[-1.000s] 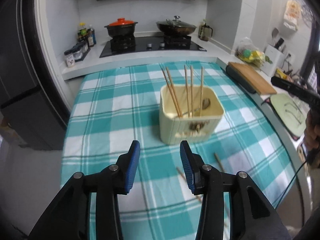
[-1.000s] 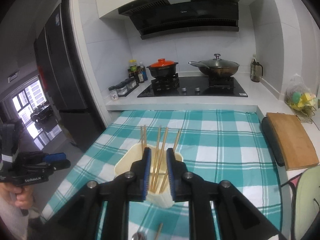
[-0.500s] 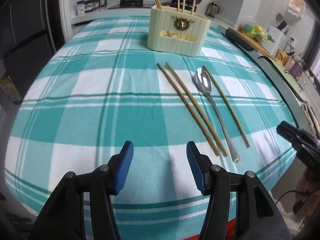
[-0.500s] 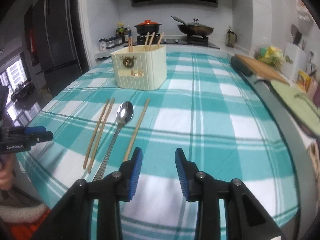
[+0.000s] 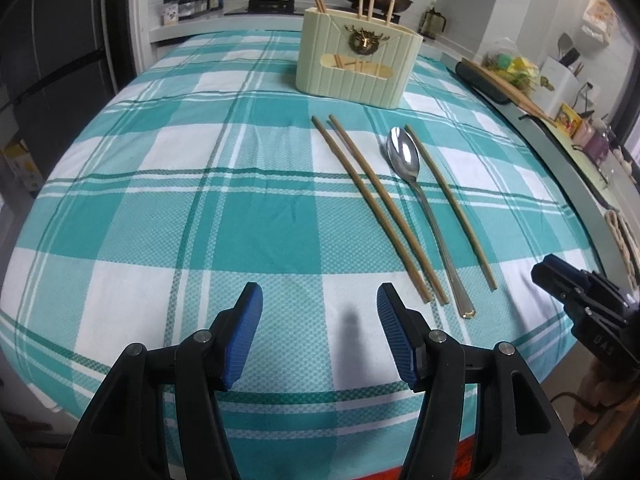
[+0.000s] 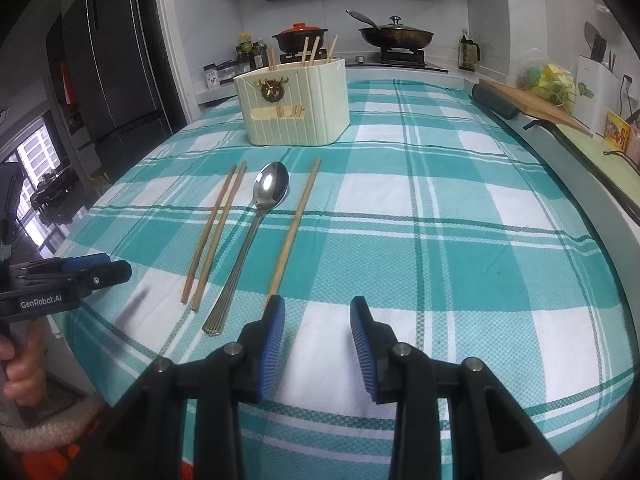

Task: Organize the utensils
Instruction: 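Move both open tools back over the remaining chopsticks and spoon, then grasp a wooden chopstick with the right gripper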

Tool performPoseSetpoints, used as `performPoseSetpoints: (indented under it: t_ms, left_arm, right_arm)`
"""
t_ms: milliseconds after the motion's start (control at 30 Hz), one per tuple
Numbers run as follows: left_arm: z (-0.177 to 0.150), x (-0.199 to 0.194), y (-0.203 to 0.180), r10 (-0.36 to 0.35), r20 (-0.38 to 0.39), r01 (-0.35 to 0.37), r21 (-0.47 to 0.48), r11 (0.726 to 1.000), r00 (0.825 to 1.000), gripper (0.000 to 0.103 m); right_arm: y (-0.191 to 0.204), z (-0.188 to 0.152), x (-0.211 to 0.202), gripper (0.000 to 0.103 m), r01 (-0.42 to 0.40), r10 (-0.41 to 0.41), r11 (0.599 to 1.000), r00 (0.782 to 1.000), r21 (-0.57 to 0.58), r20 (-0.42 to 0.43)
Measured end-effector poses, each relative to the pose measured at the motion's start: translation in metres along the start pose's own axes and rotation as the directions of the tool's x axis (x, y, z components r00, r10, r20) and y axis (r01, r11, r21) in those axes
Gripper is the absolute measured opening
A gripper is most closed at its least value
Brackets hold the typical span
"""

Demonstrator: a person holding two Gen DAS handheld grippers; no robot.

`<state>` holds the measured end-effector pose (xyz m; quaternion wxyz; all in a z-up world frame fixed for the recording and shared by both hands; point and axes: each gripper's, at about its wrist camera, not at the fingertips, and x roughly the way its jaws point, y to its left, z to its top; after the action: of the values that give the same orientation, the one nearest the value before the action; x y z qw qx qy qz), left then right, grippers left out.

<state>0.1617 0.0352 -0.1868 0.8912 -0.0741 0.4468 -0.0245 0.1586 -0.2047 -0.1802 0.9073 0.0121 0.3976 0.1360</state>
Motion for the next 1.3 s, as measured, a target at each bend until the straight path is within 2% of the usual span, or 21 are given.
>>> performPoseSetpoints:
  t_ms: [500, 800, 967, 1300]
  left_arm:
    - [0.001, 0.008, -0.006, -0.011, -0.006, 0.011, -0.012, 1.0, 1.0, 0.065]
    - [0.023, 0.021, -0.021, -0.028, -0.008, 0.028, 0.014, 0.999, 1.0, 0.066]
    - [0.036, 0.033, -0.027, -0.039, -0.023, 0.038, -0.011, 0.999, 0.999, 0.066]
    - [0.047, 0.061, -0.034, 0.045, -0.061, -0.048, -0.052, 0.997, 0.997, 0.066]
  right_arm:
    - [-0.002, -0.001, 0.007, 0.035, 0.01, -0.01, 1.0, 1.0, 0.014, -0.028]
    - [0.006, 0.003, 0.012, 0.035, 0.006, -0.007, 1.0, 0.999, -0.021, -0.034]
    - [0.009, 0.013, 0.016, 0.035, 0.019, -0.021, 0.999, 0.999, -0.038, -0.036]
    - [0.022, 0.037, 0.037, 0.035, -0.002, 0.001, 0.997, 1.0, -0.073, -0.025]
